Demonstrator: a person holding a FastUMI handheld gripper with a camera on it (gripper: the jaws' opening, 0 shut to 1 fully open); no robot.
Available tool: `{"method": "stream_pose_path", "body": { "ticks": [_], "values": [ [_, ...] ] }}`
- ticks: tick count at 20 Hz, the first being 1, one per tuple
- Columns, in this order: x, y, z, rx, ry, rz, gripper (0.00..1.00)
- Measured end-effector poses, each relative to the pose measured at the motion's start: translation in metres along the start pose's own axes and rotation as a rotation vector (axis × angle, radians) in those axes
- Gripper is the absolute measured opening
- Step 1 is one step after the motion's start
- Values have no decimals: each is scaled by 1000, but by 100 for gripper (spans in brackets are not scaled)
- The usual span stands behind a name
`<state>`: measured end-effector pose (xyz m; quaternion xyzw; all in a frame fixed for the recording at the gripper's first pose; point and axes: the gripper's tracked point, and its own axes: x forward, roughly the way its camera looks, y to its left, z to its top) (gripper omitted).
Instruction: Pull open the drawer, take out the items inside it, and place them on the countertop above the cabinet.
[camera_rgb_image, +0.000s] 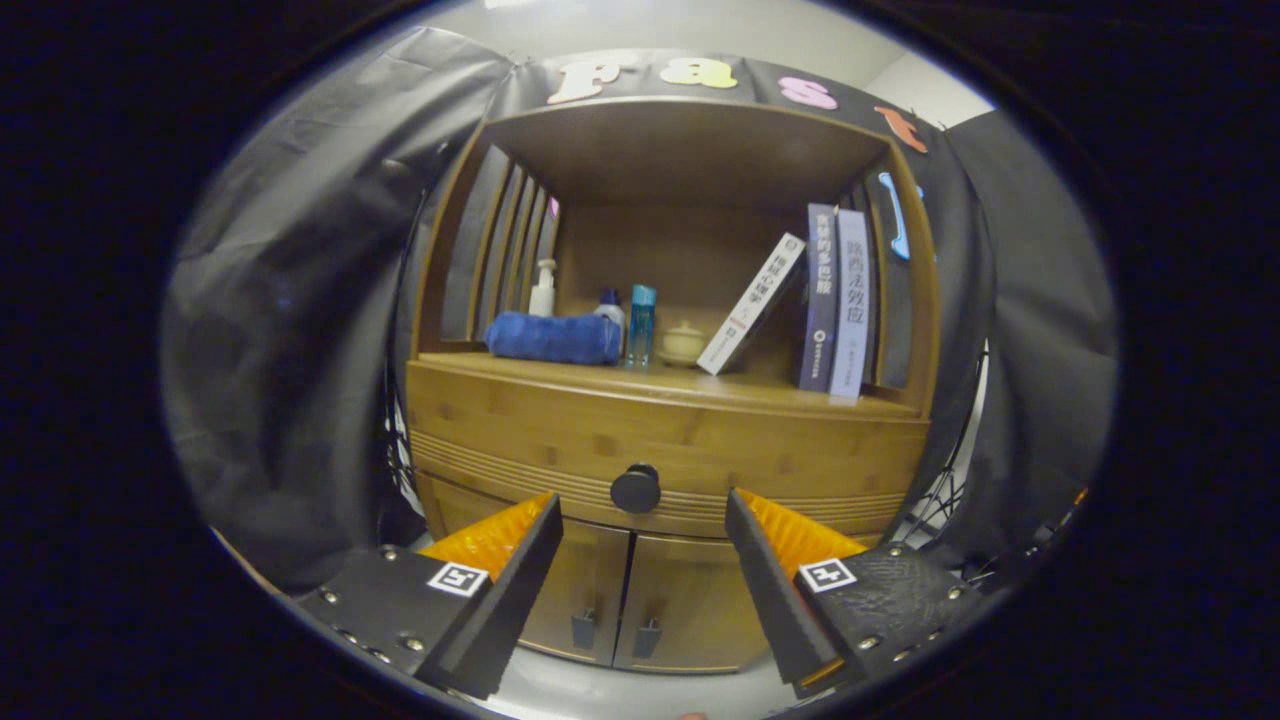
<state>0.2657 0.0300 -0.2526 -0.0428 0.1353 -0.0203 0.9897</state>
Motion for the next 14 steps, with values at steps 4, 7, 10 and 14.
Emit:
{"method": "stream_pose_path", "body": {
  "ticks": [4, 7, 10, 14],
  "values": [
    [38, 9, -8, -30, 0, -28, 97],
    [58, 8, -11, -47, -5, -57, 92],
    [68, 3, -15, -23, 16, -75, 74],
    [87, 3, -24, 26, 67, -87, 53]
  ]
}}
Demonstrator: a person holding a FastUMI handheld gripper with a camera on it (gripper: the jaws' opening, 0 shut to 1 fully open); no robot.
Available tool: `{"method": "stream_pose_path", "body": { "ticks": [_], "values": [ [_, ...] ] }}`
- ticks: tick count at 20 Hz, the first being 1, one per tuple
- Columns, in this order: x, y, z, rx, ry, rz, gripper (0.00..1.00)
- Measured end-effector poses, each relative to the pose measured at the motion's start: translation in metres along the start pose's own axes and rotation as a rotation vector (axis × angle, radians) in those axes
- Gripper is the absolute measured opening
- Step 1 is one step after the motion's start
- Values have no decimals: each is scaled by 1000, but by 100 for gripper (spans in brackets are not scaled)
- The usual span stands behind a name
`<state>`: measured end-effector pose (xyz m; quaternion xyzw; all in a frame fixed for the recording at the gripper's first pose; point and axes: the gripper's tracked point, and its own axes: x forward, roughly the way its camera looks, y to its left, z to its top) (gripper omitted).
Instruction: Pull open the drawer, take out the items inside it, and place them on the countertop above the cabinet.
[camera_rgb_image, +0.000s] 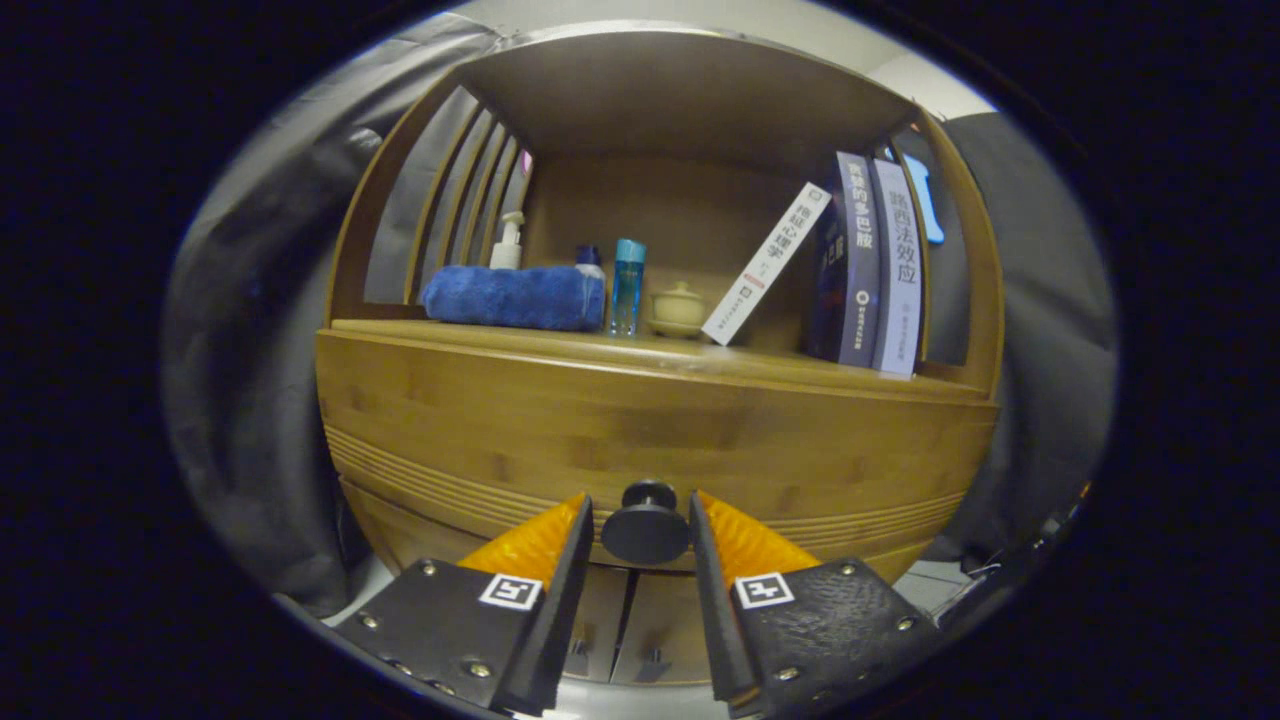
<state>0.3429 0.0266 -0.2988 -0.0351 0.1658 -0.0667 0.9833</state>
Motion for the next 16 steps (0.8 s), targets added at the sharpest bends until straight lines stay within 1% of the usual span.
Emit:
{"method": "stream_pose_path", "body": {
  "ticks": [3, 5, 8, 9, 10, 11, 13, 14, 16],
  "values": [
    [-1, -1, 0, 12, -6, -37, 43],
    [-1, 0, 0, 38, -18, -34, 39],
    [2, -2, -4, 110, 28, -8, 39],
    [1, 0, -4, 108, 40, -2, 30],
    [-2, 0, -4, 92, 48, -5, 30],
    [-2, -2, -5, 83, 52, -14, 24],
    [-8, -1, -7, 98, 63, -19, 23],
    [-9, -1, -6, 102, 65, -17, 18],
    [-19, -3, -8, 85, 63, -11, 18]
  ]
}}
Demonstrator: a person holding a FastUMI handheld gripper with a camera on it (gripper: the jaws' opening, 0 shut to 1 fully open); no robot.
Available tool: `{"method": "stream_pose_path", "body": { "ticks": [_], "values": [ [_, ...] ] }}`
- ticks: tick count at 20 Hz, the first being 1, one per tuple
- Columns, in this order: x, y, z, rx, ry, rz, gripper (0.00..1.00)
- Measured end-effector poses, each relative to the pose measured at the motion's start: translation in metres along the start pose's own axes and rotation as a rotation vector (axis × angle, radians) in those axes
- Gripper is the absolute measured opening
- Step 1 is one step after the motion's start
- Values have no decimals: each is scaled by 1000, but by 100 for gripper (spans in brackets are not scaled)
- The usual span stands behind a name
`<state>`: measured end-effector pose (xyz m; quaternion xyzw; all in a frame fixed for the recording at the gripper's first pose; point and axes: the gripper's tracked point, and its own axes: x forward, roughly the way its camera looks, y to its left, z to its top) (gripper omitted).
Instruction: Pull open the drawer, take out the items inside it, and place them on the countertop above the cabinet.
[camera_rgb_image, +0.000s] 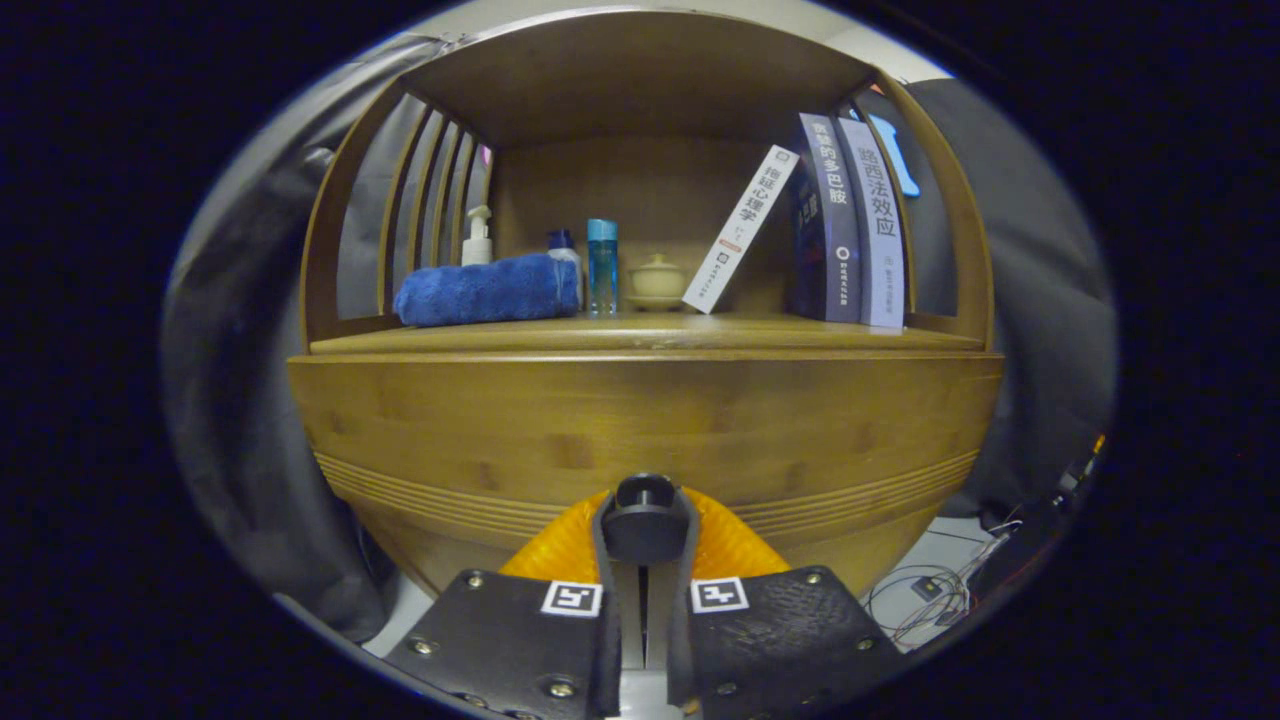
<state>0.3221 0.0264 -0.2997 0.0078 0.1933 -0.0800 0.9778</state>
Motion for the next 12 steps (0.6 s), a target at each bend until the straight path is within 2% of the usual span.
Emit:
{"method": "stream_pose_path", "body": {
  "ticks": [12],
  "values": [
    [-93, -1, -19, -23, 21, 7, 18]
  ]
}}
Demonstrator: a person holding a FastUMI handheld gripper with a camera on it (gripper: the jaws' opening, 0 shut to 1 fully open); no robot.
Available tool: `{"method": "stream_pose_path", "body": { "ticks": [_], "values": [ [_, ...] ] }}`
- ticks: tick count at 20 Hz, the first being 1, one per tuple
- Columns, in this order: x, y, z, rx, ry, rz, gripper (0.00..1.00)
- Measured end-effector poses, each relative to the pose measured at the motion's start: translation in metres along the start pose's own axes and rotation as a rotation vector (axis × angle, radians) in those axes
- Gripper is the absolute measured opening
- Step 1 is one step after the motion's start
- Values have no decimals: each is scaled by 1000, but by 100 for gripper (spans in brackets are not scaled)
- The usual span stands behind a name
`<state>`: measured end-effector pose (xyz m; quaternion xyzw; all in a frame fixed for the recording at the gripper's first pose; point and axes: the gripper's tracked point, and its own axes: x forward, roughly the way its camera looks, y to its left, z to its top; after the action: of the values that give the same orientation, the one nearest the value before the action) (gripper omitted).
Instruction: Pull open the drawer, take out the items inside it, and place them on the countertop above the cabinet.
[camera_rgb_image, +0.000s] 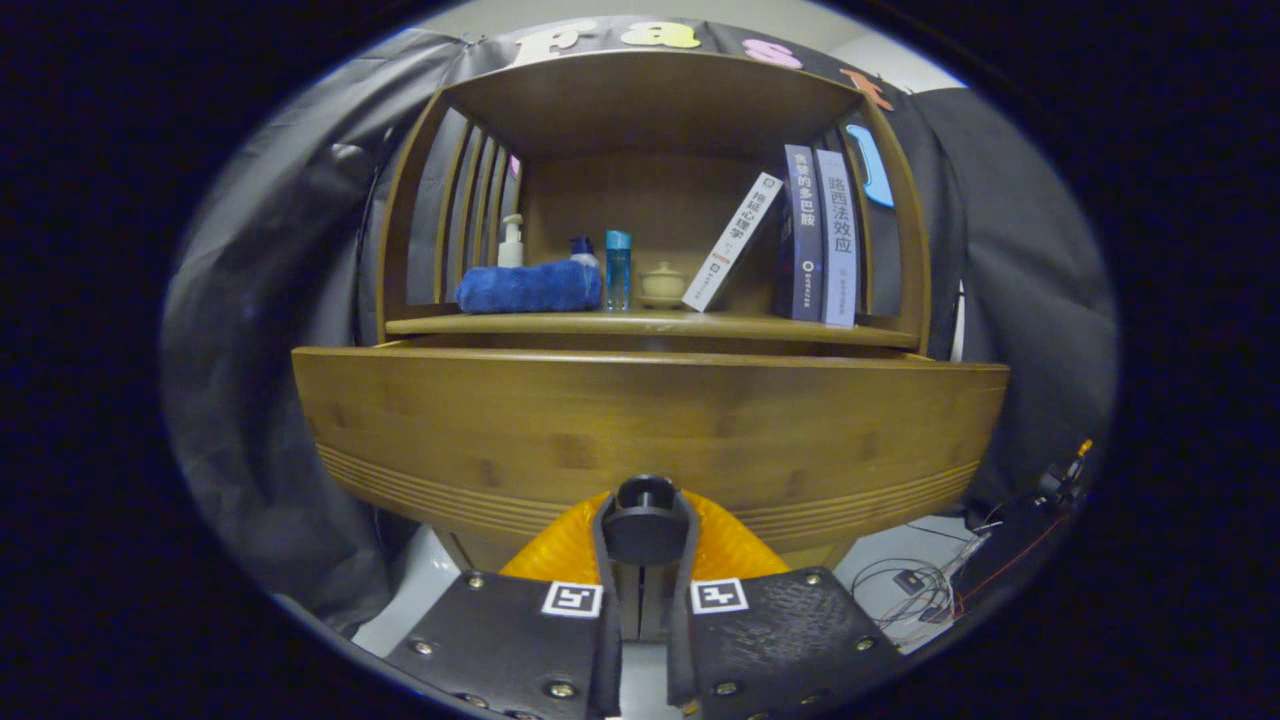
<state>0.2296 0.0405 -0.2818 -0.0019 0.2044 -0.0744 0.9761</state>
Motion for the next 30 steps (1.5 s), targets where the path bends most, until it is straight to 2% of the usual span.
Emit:
{"method": "stream_pose_path", "body": {
  "ticks": [9, 20, 25, 30],
  "values": [
    [-54, 2, -21, 9, 49, 44, 18],
    [-73, 8, -26, -23, 86, 82, 18],
    [-91, 6, -24, 11, 129, 119, 44],
    [-104, 1, 55, 36, -22, 125, 44]
  ]
}}
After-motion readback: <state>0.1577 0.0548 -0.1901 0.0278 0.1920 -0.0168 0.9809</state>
